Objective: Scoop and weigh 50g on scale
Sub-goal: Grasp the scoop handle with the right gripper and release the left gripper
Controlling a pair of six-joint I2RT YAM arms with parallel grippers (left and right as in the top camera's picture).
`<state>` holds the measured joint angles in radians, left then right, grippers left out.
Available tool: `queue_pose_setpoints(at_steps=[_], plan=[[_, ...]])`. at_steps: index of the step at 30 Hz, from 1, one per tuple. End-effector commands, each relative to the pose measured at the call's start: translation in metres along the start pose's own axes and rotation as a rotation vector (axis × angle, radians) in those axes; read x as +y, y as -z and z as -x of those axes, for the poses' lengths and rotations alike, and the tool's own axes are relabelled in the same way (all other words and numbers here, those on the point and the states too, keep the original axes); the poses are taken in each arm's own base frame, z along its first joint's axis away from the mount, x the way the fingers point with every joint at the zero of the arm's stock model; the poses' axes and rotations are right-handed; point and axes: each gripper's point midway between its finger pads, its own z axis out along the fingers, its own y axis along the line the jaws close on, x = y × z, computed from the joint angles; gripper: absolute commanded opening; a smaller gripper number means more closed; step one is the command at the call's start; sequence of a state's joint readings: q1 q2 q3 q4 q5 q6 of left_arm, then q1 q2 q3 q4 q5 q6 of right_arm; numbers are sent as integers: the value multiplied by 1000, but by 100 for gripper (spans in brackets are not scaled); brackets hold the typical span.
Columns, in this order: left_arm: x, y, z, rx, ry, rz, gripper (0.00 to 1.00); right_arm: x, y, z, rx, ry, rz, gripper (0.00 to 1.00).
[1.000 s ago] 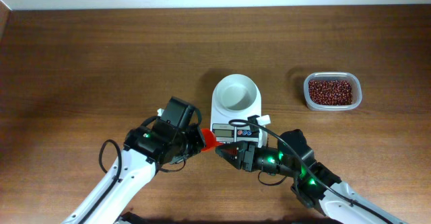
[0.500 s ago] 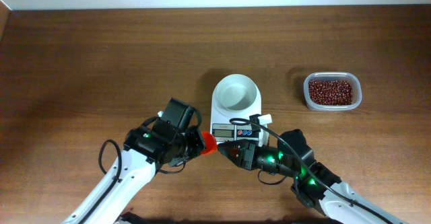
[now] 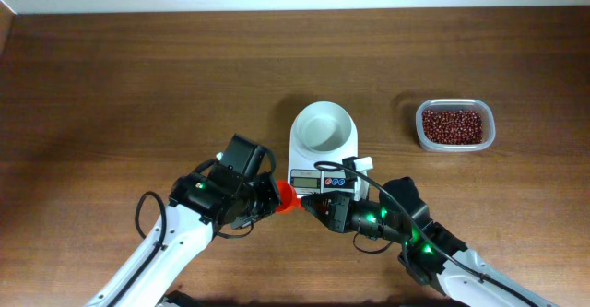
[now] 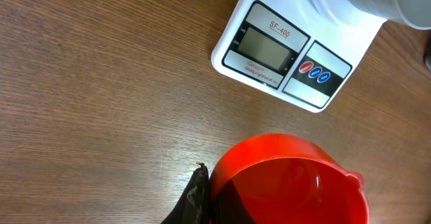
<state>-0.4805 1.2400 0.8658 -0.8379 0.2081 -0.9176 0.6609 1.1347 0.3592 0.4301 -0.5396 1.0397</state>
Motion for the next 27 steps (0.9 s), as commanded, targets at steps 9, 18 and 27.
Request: queue_pose_setpoints(at_steps=[9, 18, 27], plan=[[1, -1, 8, -39, -145, 20, 0, 15, -1, -6, 45, 29, 54, 9], [3, -1, 13, -66, -194, 37, 0, 17, -1, -9, 67, 30, 67, 11], [1, -1, 14, -70, -202, 32, 0, 19, 0, -13, 86, 30, 78, 5]])
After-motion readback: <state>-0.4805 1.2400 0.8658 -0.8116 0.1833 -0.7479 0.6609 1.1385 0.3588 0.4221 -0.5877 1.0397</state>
